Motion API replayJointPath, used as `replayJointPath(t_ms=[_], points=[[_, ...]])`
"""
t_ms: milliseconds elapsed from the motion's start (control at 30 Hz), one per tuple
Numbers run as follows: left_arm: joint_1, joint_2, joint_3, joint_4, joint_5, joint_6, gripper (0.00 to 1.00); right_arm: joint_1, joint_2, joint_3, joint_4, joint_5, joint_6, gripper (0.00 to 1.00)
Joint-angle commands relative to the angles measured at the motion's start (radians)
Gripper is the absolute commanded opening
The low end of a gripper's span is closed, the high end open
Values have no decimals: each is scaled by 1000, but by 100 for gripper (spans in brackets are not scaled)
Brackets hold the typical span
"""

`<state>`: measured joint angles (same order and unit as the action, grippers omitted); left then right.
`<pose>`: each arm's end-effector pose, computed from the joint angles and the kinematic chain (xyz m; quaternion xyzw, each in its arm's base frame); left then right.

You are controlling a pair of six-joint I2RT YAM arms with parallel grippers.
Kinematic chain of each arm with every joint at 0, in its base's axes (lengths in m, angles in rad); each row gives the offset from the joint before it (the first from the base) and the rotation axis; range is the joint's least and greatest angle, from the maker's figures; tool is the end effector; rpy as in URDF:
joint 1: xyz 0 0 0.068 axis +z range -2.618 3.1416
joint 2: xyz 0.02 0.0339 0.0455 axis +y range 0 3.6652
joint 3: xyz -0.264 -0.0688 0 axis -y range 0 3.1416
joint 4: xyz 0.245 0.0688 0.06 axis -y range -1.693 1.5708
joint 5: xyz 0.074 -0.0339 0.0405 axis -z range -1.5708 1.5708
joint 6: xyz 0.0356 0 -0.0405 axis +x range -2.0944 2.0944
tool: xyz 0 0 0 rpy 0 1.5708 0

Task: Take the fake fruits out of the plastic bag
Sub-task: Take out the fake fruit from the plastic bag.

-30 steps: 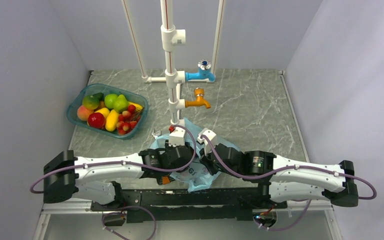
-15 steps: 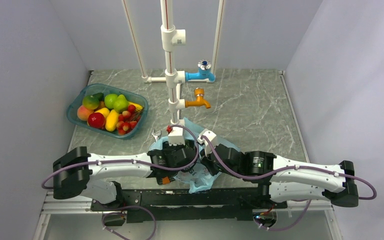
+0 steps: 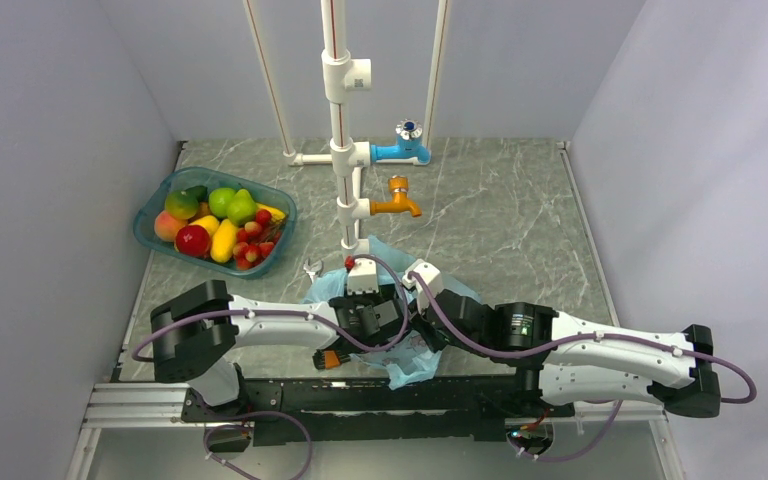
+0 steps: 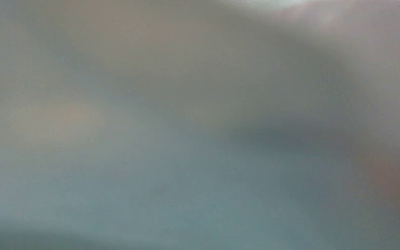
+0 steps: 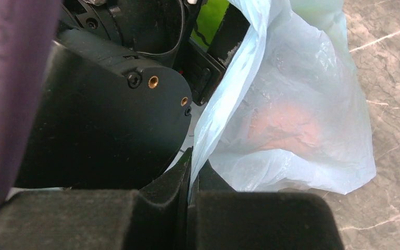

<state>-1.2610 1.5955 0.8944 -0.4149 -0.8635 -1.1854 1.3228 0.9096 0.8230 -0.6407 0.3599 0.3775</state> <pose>0.1157 -0.2728 0.1780 -0.0608 0.8878 -0.0536 0.4531 0.0581 0.1785 0.2891 -0.3434 0.8326 0.1949 0.3885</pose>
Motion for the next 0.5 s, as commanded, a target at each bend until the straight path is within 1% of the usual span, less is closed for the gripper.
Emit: replayJointPath(t_ms=[0,33,100,167,400,467], points=[[-2,11,11,-29,-48,-45,93,12,-11,10,71,-36,-5,0],[-2,0,5,-19,-55,-42,93,12,-12,10,73,-36,-5,0],[0,-8,-5,-7,-72,-37,99,12,-8,14,73,-40,-4,0],[6,-10,-4,2,-69,-34,100,12,-5,17,71,-45,-6,0],[29,2,-40,91,-86,-19,99,12,-8,18,70,-51,-5,0],[29,0,-46,124,-95,6,96,12,-11,16,67,-52,-3,0]])
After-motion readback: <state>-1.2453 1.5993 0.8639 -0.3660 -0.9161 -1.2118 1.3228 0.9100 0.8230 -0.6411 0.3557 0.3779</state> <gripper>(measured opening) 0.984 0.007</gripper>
